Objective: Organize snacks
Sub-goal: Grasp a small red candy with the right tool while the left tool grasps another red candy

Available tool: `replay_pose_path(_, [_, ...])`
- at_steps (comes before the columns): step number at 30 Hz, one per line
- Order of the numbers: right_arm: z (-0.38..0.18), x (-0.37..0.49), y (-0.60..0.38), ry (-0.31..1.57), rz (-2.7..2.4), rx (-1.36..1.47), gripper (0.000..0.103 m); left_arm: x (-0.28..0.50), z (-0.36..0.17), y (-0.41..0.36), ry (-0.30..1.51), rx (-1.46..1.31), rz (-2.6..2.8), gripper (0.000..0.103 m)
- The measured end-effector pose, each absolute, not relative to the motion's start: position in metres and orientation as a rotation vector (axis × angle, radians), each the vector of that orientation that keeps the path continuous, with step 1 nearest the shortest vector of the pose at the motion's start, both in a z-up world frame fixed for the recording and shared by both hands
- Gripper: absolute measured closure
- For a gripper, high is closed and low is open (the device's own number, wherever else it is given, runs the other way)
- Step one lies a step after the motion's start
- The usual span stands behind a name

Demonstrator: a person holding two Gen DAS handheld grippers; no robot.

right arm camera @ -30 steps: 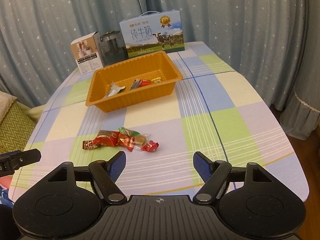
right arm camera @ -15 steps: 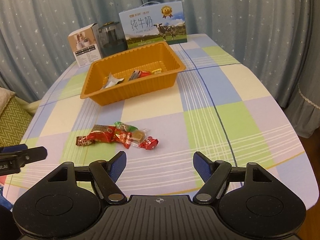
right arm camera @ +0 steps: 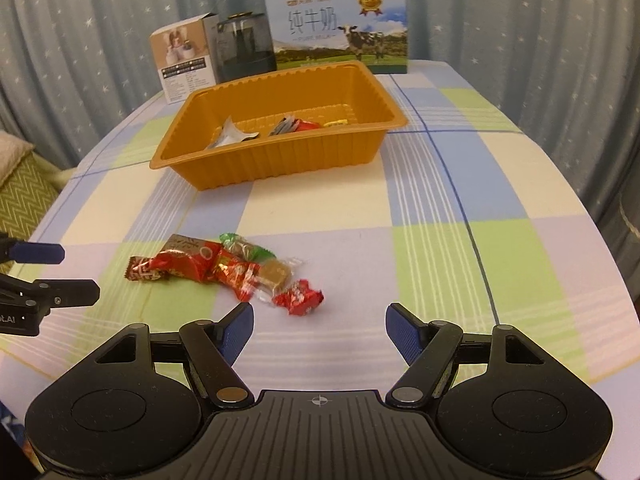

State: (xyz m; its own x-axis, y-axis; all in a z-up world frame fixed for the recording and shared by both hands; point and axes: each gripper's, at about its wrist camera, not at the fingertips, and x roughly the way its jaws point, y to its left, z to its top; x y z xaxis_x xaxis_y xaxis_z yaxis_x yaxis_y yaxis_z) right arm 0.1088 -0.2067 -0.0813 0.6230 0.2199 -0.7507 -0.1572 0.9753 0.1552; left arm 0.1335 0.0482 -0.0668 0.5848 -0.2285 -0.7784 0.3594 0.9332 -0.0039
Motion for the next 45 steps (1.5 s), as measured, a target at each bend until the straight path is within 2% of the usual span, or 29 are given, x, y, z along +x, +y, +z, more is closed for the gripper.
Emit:
replay_pose_path(3, [-0.089,0.120,-0.203,0.873,0.241,0.041,0.031,0.141,-0.071,0.049,0.891,0.161,-0.350,0.023])
replay_pose_path(4, [-0.092,0.123,-0.202,0.874,0.257,0.029,0.039,0.143,-0.073,0.048,0.891,0.165,-0.354,0.023])
replay_pose_path(6, [-0.097,0.129,-0.198,0.881,0.285,-0.003,0.045,0.147,-0.076,0.048,0.894,0.175,-0.359,0.023])
replay_pose_path(11, [-0.109,0.137,-0.187,0.878,0.336,-0.072,0.050,0.155,-0.081,0.045,0.897,0.194,-0.379,0.023])
replay_pose_path(13, [-0.113,0.139,-0.185,0.883,0.340,-0.082,0.060,0.158,-0.083,0.045,0.897,0.204,-0.390,0.023])
replay_pose_path(14, [-0.115,0.140,-0.184,0.886,0.341,-0.082,0.061,0.159,-0.084,0.045,0.897,0.212,-0.396,0.023])
replay_pose_path(18, [-0.116,0.140,-0.184,0.885,0.337,-0.082,0.077,0.162,-0.087,0.042,0.891,0.232,-0.419,0.023])
replay_pose_path(20, [-0.115,0.139,-0.184,0.893,0.333,-0.072,0.077,0.163,-0.089,0.042,0.891,0.236,-0.433,0.023])
replay_pose_path(21, [-0.114,0.138,-0.185,0.895,0.329,-0.066,0.082,0.163,-0.090,0.041,0.890,0.240,-0.440,0.023])
replay_pose_path(28, [-0.105,0.128,-0.191,0.884,0.300,-0.014,0.082,0.168,-0.092,0.033,0.874,0.287,-0.504,0.026])
replay_pose_path(32, [-0.099,0.123,-0.197,0.886,0.273,0.029,0.082,0.173,-0.097,0.026,0.870,0.353,-0.556,0.035])
replay_pose_path(36, [-0.098,0.118,-0.201,0.895,0.259,0.050,0.082,0.175,-0.103,0.021,0.870,0.434,-0.597,0.039])
replay_pose_path(39, [-0.099,0.116,-0.203,0.903,0.255,0.064,0.082,0.181,-0.105,0.021,0.881,0.427,-0.619,0.047])
replay_pose_path(41, [-0.099,0.115,-0.203,0.904,0.250,0.071,0.082,0.186,-0.106,0.022,0.901,0.407,-0.628,0.059])
replay_pose_path(43, [-0.098,0.114,-0.203,0.905,0.246,0.083,0.082,0.191,-0.106,0.021,0.931,0.384,-0.626,0.065])
replay_pose_path(45, [-0.097,0.114,-0.202,0.904,0.245,0.087,0.082,0.190,-0.107,0.020,0.954,0.387,-0.626,0.070])
